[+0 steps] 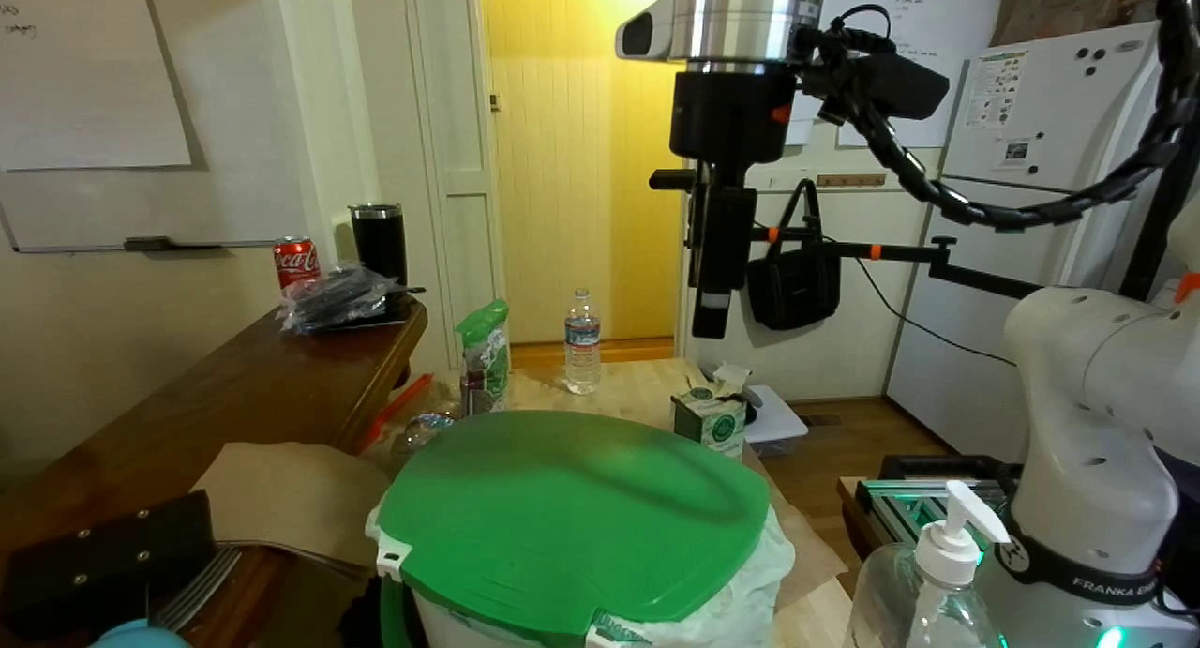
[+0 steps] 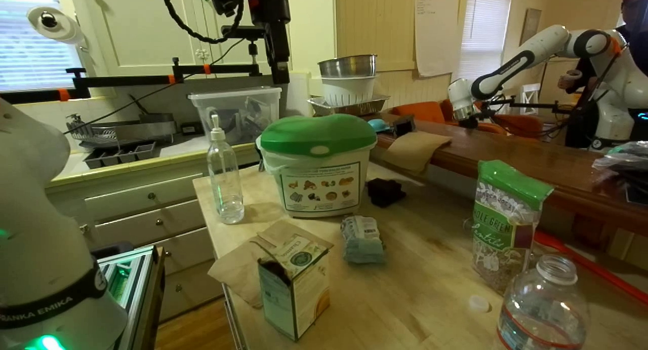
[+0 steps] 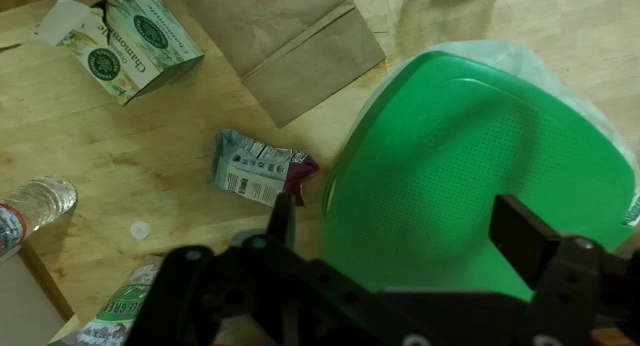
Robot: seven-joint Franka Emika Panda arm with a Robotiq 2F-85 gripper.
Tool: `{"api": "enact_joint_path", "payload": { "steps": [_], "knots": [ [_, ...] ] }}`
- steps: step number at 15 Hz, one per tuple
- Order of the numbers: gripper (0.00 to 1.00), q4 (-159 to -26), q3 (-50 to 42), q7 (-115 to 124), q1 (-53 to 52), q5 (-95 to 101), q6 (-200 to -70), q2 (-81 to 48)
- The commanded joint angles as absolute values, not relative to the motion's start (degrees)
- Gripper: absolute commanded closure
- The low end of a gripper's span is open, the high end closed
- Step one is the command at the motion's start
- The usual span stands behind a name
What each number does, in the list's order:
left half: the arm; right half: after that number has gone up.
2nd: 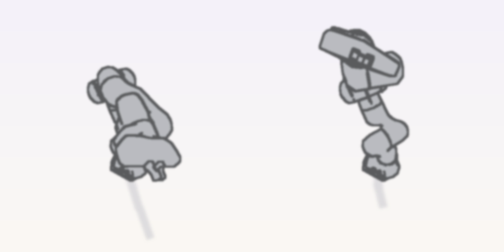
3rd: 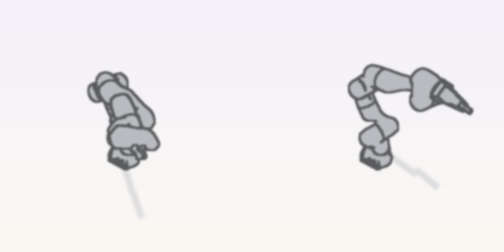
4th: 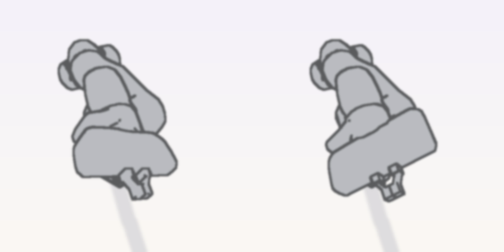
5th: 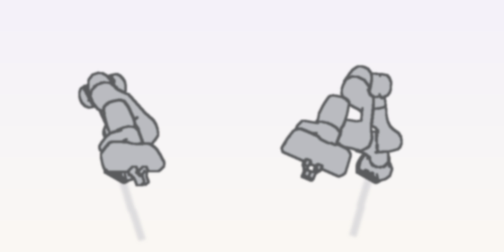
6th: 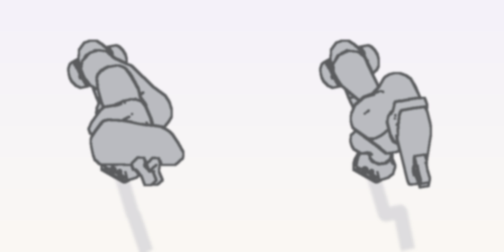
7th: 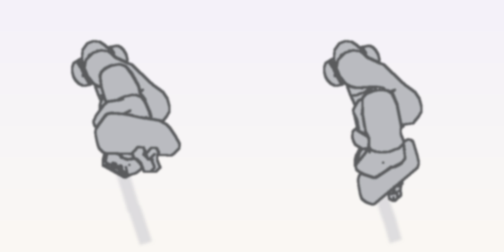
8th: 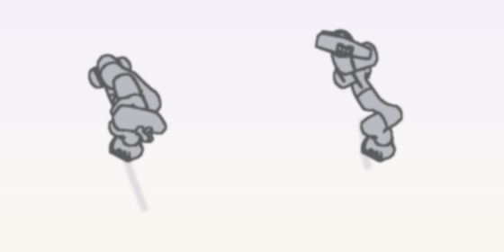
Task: Put the blue object into the basket, and then close the basket
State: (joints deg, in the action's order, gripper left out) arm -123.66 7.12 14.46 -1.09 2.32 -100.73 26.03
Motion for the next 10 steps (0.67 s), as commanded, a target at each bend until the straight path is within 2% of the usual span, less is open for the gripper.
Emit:
{"api": "enact_joint_path", "payload": {
  "steps": [1,10],
  "knots": [
    [0.00,-125.88,4.51,9.75,-1.57,1.01,-102.76,28.80],
    [0.00,-124.96,3.47,7.57,-1.01,1.55,-101.48,28.83]
  ]
}}
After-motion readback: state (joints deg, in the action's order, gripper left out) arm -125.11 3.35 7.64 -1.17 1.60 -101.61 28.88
